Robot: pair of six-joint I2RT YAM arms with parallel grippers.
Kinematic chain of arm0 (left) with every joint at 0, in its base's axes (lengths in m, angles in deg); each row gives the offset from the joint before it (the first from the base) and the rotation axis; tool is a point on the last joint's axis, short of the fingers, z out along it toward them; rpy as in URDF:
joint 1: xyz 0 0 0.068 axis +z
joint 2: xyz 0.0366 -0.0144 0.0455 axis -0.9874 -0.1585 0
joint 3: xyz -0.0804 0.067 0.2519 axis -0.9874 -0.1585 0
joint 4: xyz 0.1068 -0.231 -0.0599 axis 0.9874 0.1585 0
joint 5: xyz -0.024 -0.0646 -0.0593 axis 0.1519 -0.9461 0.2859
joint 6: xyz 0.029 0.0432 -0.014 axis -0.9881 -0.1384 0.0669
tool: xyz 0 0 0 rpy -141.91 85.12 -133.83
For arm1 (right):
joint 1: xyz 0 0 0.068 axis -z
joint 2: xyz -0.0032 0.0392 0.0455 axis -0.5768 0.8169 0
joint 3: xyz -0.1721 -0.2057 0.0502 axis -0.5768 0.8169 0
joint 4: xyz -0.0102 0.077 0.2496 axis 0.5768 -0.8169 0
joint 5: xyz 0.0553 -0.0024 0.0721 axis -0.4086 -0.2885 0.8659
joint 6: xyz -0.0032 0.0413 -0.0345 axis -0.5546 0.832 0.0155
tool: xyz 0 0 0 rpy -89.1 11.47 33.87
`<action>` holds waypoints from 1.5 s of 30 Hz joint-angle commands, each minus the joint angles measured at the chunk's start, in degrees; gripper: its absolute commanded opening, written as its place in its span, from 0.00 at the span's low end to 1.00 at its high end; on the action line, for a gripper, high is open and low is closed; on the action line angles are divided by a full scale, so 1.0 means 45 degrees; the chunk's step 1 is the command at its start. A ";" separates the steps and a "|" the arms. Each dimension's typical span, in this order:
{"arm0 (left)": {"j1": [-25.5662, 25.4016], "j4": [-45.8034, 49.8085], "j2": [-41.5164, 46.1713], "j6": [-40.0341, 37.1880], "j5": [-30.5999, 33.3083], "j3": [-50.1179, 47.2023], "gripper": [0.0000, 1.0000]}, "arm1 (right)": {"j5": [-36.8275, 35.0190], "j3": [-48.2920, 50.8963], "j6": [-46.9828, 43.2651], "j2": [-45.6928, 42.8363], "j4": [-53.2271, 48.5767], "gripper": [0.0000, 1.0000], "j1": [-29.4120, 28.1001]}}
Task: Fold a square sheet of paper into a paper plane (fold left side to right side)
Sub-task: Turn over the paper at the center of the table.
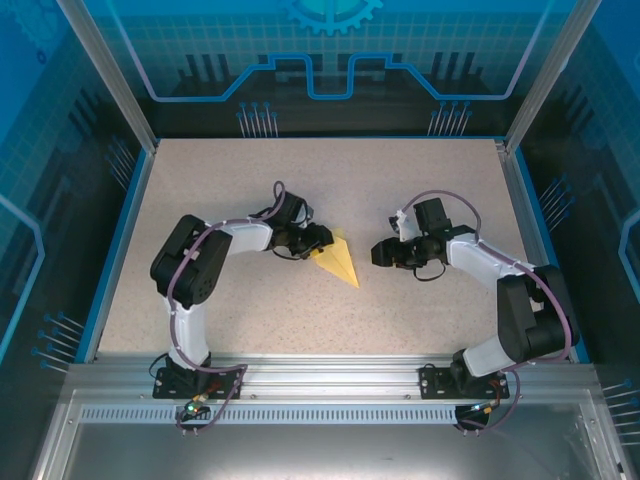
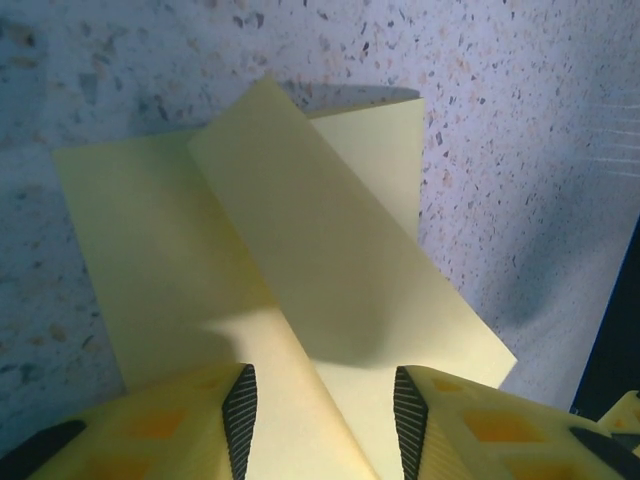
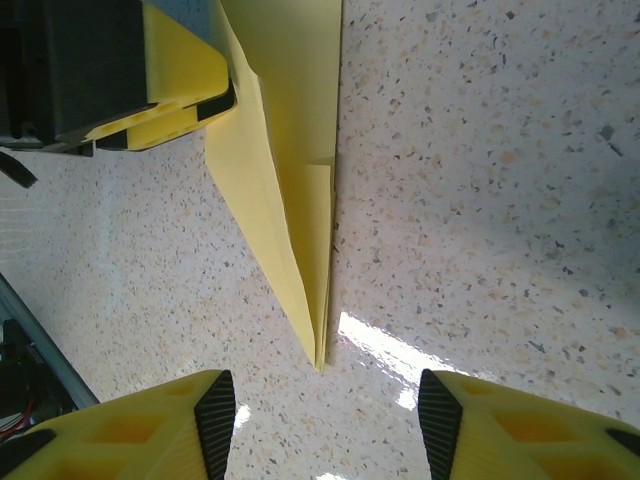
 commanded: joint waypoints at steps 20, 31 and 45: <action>-0.0232 -0.0435 0.0120 -0.0366 -0.0491 0.1136 0.12 | 0.2028 0.1446 0.0944 -0.0915 0.2098 0.69 0.1359; -0.0249 -0.0484 0.4168 -0.4072 -0.1526 0.2248 0.03 | 0.5346 0.2002 0.2513 -0.2784 0.5310 1.00 0.3481; -0.0341 -0.2954 0.7400 -0.4467 -0.3176 0.1683 0.04 | 0.7387 0.1009 0.1906 -0.3985 0.7986 0.99 0.1155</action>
